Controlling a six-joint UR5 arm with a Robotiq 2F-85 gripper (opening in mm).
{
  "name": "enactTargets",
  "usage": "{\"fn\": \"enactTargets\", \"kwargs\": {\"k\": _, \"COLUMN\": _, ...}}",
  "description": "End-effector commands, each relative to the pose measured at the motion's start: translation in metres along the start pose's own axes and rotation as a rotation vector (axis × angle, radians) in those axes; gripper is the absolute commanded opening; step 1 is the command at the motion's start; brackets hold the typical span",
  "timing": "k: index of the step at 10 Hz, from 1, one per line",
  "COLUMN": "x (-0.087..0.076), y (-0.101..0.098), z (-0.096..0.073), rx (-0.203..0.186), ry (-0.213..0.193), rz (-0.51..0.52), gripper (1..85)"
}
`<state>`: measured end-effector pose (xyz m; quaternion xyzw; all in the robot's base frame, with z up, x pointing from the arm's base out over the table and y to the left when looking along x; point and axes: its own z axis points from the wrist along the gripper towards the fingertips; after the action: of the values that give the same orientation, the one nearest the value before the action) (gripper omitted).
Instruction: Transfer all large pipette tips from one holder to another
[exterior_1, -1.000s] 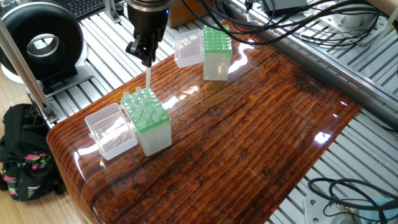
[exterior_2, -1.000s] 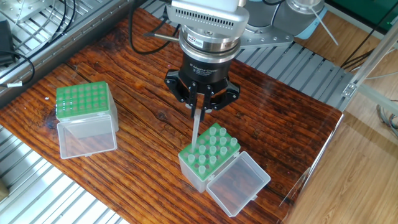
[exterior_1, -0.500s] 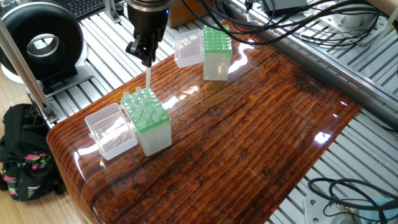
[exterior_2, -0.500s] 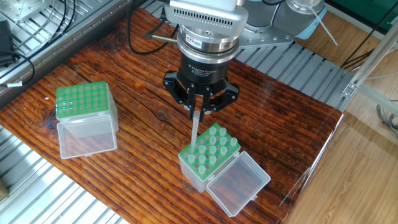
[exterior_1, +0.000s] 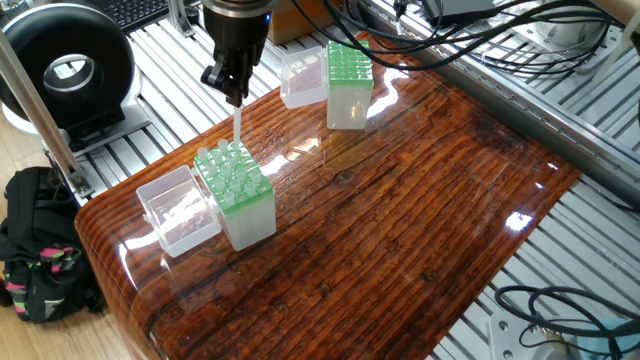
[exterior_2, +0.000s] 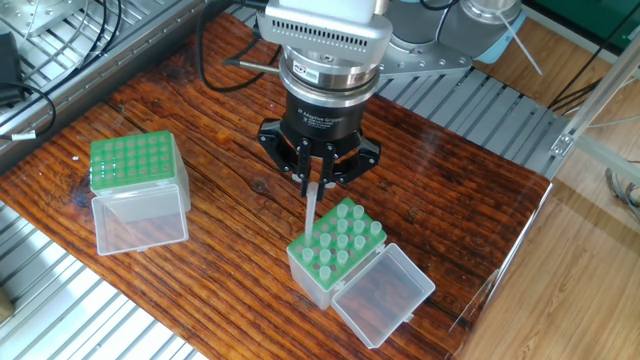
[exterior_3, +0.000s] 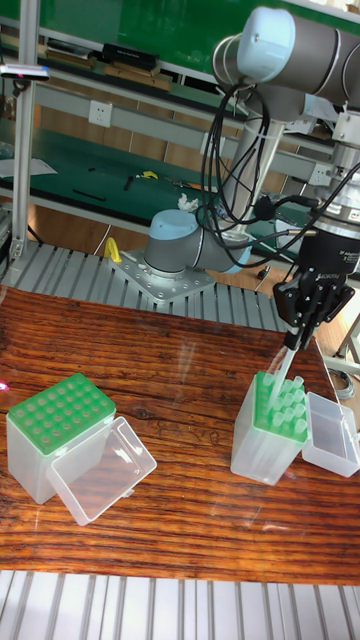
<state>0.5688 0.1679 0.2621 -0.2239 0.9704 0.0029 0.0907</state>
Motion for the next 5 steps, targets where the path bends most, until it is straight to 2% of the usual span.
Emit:
{"fn": "enactTargets", "kwargs": {"k": 1, "x": -0.003, "y": -0.0007, "z": 0.0025, "rx": -0.008, "ry": 0.001, "rz": 0.004, "gripper": 20.7}}
{"fn": "enactTargets", "kwargs": {"k": 3, "x": -0.0032, "y": -0.0002, "z": 0.003, "rx": -0.011, "ry": 0.004, "rz": 0.004, "gripper": 21.7}}
{"fn": "enactTargets", "kwargs": {"k": 4, "x": -0.0023, "y": 0.0007, "z": 0.003, "rx": -0.014, "ry": 0.007, "rz": 0.002, "gripper": 24.7}}
{"fn": "enactTargets", "kwargs": {"k": 5, "x": -0.0014, "y": 0.0024, "z": 0.0028, "rx": -0.021, "ry": 0.011, "rz": -0.005, "gripper": 31.3}}
